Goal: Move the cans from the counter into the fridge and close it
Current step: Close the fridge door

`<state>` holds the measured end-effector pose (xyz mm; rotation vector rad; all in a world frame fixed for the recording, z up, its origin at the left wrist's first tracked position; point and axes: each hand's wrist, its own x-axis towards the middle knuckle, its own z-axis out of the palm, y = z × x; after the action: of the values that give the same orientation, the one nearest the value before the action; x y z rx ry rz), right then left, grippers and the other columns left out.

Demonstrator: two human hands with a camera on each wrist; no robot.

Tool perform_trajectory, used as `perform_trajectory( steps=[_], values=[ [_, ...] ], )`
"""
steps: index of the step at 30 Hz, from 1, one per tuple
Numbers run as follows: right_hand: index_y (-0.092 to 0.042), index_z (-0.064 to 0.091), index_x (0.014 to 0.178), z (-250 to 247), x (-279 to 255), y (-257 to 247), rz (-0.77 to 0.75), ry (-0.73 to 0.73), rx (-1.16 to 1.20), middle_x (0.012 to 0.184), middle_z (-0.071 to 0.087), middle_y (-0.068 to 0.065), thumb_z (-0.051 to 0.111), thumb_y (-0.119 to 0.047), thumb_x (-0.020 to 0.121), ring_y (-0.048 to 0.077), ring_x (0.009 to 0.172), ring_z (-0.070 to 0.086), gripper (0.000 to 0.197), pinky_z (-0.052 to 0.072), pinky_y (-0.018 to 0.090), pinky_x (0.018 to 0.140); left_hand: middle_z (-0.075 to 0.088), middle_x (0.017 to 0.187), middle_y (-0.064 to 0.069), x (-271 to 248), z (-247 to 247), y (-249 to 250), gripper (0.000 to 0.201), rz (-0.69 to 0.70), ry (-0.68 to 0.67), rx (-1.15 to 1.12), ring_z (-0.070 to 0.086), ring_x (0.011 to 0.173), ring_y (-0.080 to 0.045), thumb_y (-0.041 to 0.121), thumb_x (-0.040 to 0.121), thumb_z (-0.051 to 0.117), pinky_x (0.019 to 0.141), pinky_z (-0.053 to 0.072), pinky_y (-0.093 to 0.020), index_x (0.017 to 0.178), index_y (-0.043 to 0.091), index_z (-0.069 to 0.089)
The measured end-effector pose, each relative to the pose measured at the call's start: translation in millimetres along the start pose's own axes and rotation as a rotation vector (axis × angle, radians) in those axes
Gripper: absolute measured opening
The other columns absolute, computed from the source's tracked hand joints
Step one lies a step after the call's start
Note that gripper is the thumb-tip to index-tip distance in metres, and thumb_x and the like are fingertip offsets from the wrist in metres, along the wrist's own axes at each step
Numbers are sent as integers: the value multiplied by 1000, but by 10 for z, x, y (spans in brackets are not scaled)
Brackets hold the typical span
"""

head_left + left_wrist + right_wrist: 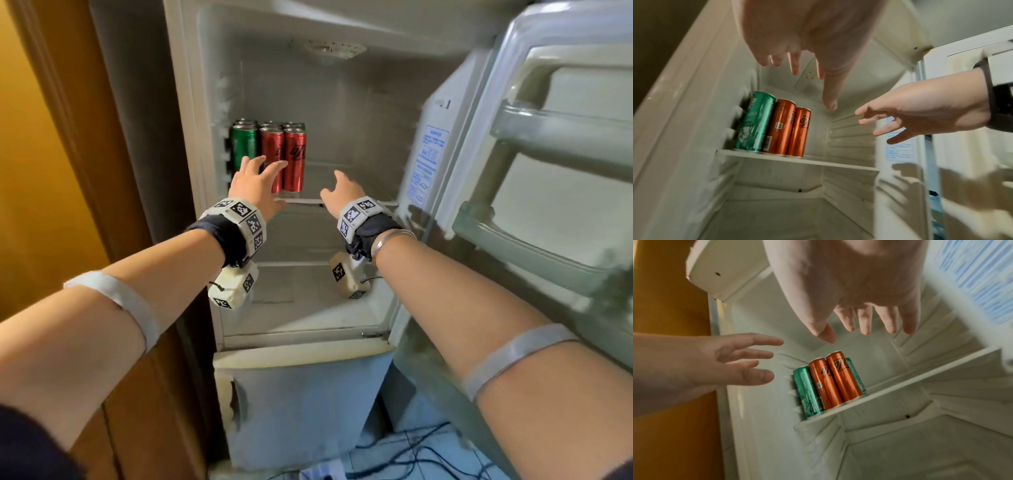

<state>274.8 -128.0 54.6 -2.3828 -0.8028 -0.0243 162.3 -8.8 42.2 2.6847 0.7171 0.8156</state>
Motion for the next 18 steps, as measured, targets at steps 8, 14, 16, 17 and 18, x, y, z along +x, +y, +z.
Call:
perform_trajectory(
  steps=[8,14,16,17,18],
  values=[
    [-16,32,144,-214,-935,286,33,44,-43,142,43,13,44,-23,96,33,127,45,51,38,36,104,34,145,-14,-689,43,399,70,86,-68,-94,22,140,-30,26,79,70,112,28,-44,140,24,37],
    [-15,34,143,-442,-1422,596,59,76,-45,141,44,11,45,-21,95,31,125,47,49,38,35,103,37,143,-14,-1060,153,729,67,118,-133,-106,24,139,-32,27,81,67,112,29,-44,141,23,36],
    [-15,35,142,-530,-1568,714,62,91,-55,140,44,13,45,-21,95,32,125,47,48,37,34,102,37,144,-14,-1163,193,828,66,111,-152,-107,23,140,-33,27,81,67,113,28,-45,140,24,37],
    [-15,36,141,-579,-1649,777,66,98,-54,140,43,13,45,-21,95,32,125,47,47,37,34,102,38,143,-14,-1227,214,888,65,111,-156,-111,23,139,-33,28,81,67,113,28,-45,140,24,38],
    [-15,37,140,-634,-1727,844,72,104,-52,140,43,13,45,-21,95,31,125,47,46,37,34,101,39,143,-14,-1299,235,956,64,115,-154,-115,24,139,-33,28,82,66,113,28,-45,139,23,38]
  ],
)
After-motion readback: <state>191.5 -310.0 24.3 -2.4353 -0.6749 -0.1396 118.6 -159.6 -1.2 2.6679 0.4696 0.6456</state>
